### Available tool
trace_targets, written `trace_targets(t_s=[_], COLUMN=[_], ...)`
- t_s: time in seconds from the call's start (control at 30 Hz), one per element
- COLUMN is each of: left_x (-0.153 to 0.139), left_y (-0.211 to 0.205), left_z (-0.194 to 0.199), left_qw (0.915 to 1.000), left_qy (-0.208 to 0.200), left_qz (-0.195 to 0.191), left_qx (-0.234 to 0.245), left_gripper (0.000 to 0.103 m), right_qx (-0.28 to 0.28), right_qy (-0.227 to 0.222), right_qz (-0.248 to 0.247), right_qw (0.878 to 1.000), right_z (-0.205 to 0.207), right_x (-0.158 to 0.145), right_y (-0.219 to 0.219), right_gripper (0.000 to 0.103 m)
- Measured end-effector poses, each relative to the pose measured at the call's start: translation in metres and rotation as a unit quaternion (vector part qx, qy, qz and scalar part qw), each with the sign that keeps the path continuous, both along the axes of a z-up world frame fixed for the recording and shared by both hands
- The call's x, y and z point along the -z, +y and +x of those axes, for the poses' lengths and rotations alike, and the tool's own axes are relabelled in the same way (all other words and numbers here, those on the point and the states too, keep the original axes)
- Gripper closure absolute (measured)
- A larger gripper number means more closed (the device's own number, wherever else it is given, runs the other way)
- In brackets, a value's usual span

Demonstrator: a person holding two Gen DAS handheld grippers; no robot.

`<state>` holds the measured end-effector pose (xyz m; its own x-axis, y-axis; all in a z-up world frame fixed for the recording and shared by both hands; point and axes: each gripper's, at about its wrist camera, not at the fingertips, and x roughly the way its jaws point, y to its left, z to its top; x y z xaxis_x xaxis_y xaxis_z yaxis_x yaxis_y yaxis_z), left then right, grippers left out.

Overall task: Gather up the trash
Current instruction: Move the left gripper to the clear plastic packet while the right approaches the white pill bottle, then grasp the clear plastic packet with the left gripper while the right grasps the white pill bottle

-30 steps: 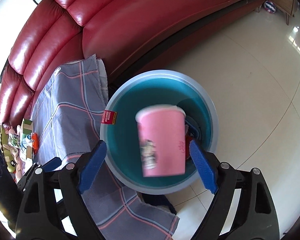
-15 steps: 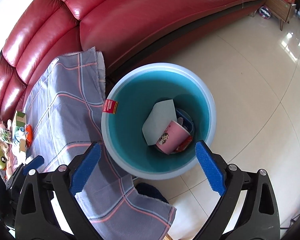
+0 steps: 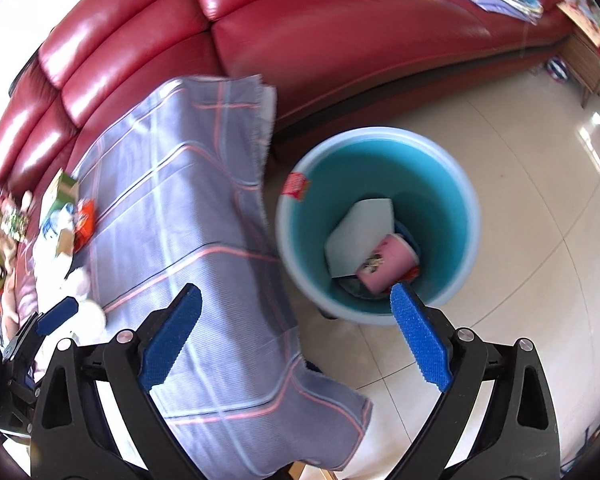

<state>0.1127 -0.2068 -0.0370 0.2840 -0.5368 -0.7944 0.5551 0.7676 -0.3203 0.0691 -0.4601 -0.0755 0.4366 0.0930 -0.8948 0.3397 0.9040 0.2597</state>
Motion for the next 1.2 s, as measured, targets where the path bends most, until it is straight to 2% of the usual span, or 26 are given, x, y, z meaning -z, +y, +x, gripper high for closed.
trace_targets(t_s=[0.4,0.57,0.73,0.93,1.2], left_x=[-0.003,-0.001,0.016,0.044,0.068], left_y=[0.113,0.156,0.198,0.224,0.222], left_z=[-0.025,-0.037,-0.045,-0.049,-0.036], left_qw=[0.9956,0.9907,0.9831,0.9745,0.9641], left_qy=[0.003,0.005,0.023,0.047,0.067], left_qz=[-0.004,-0.002,0.004,0.007,0.006], left_qx=[-0.093,-0.136,-0.181,-0.219,-0.257], left_gripper=[0.004,0.004,0.004,0.004,0.005], right_qx=[-0.101,-0.148,-0.197,-0.225,-0.232], right_qy=[-0.009,-0.009,-0.001,0.002,0.007], right_qz=[-0.020,-0.030,-0.036,-0.043,-0.046], right_qw=[0.995,0.988,0.980,0.974,0.972], right_z=[0.010,0.016,0.023,0.026,0.040], right_x=[-0.014,-0.016,-0.011,-0.006,0.001], right_y=[0.117,0.167,0.212,0.240,0.247], right_gripper=[0.012,0.012,0.012,0.012,0.012])
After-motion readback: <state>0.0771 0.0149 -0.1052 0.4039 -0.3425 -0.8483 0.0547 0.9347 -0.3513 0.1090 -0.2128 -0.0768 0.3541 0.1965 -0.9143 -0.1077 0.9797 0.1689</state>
